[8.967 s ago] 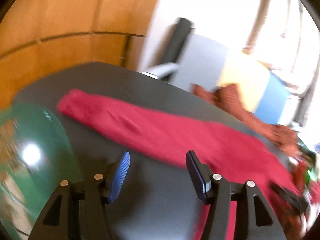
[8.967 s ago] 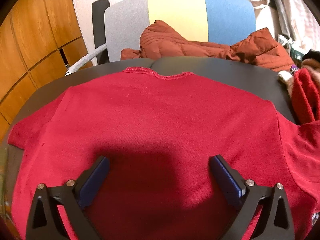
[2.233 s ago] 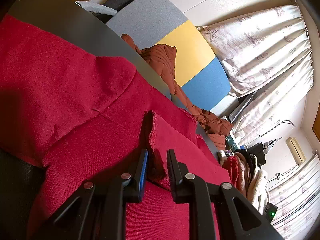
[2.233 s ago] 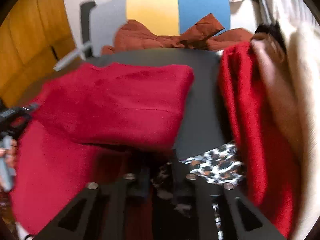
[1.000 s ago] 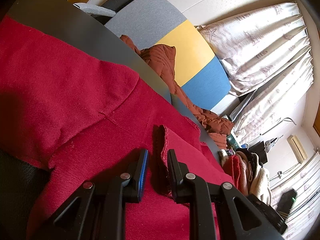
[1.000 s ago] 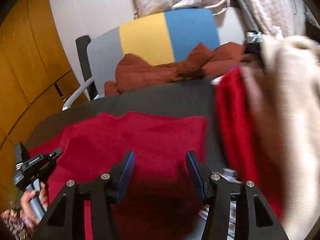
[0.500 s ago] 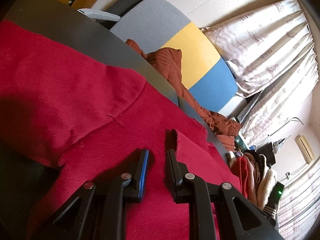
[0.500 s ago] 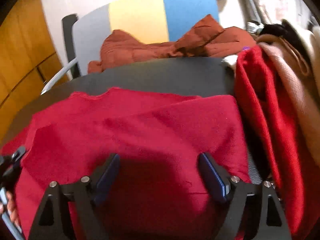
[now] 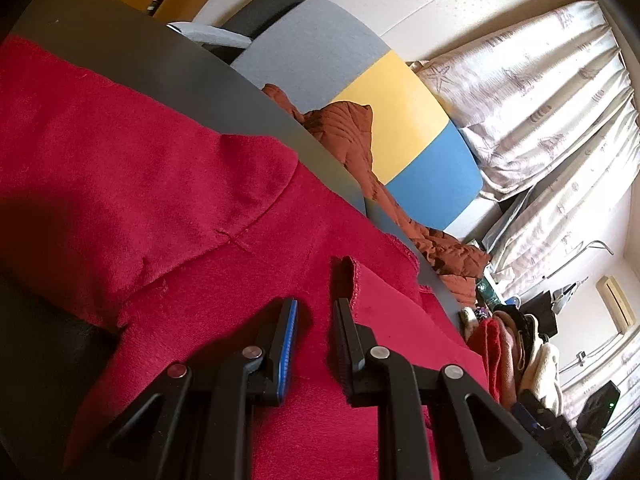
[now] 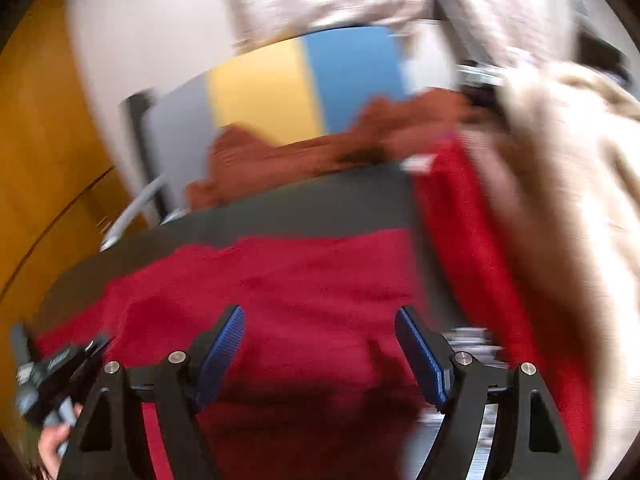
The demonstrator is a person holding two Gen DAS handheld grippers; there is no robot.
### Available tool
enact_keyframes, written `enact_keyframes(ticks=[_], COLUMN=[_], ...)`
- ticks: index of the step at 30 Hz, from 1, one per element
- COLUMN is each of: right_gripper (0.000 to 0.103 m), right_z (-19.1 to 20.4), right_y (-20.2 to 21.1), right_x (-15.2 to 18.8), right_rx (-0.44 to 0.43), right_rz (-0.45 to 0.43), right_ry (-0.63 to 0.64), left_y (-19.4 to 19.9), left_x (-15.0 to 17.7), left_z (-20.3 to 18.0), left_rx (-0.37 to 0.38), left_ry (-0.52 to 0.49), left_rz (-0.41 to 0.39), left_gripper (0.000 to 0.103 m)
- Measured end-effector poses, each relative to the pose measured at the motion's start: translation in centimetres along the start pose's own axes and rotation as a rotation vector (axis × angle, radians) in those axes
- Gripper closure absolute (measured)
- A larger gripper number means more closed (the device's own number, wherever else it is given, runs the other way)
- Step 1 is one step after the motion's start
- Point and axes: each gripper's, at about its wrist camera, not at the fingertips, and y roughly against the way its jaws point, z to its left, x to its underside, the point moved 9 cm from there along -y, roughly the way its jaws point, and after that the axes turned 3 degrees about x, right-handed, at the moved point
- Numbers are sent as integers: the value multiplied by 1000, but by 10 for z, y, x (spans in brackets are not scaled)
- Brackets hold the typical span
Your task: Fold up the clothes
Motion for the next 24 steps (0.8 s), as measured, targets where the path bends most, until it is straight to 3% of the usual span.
enact_keyframes(ticks=[2, 4, 7, 10, 16, 20, 24], right_gripper=[24, 20, 10, 8, 8, 8, 7], right_z=[31, 43, 42, 42, 43, 43, 43], right_y=[-16, -42, -46, -49, -53, -56, -56], right_x=[15, 42, 51, 50, 49, 46, 45], right_rx=[-20, -6, -25, -49, -66, -75, -81], right_rz=[17, 93, 120, 126, 115, 110, 106], right_ry=[92, 163, 153, 139, 125, 118, 115], left_y=[9, 18, 32, 46, 120, 151, 153], left_x=[-7, -13, -24, -34, -109, -126, -130], left_z=[7, 14, 24, 34, 130, 187, 212], left_rx=[-25, -51, -89, -127, -432, -563, -632], left_ry=[1, 3, 5, 7, 153, 297, 325], left_rz=[-9, -18, -32, -45, -250, -262, -231], left_gripper=[85, 80, 77, 75, 66, 62, 62])
